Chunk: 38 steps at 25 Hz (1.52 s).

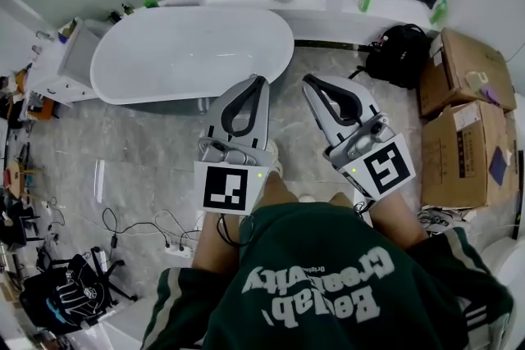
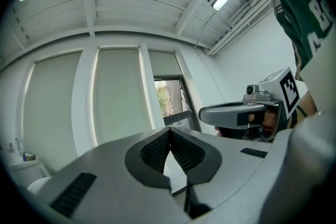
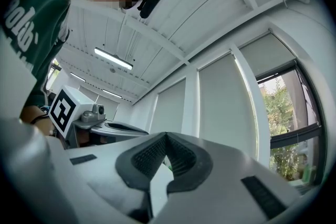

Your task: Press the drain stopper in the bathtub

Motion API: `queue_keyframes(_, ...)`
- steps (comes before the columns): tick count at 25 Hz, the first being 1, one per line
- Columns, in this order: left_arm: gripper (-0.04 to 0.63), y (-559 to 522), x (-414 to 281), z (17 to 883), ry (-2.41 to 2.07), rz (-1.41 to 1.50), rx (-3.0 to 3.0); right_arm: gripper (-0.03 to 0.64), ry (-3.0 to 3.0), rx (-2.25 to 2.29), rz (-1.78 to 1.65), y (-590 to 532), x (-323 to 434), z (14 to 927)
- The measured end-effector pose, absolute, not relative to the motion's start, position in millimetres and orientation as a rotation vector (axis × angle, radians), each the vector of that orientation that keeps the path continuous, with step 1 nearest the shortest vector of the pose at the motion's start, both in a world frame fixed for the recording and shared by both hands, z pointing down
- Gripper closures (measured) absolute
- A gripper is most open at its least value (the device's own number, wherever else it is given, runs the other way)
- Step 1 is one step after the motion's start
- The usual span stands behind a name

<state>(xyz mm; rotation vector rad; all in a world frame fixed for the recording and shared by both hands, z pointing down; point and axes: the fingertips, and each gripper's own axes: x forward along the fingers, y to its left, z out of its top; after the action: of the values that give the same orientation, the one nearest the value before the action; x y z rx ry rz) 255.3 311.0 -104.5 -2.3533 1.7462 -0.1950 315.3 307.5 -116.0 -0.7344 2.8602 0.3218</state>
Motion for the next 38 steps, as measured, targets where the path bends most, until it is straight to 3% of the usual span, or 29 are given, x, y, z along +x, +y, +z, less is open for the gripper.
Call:
queue_keyframes(14,0.589,235,225,-82,1.67,-0.225,-2.459,0.603,2.92,-0.861,0.259,235,285,-88)
queue_keyframes(38,0.589,13,80,-71,1.684,-0.246,-2.507,0.603,3.01,-0.838,0.197,24,129,-73)
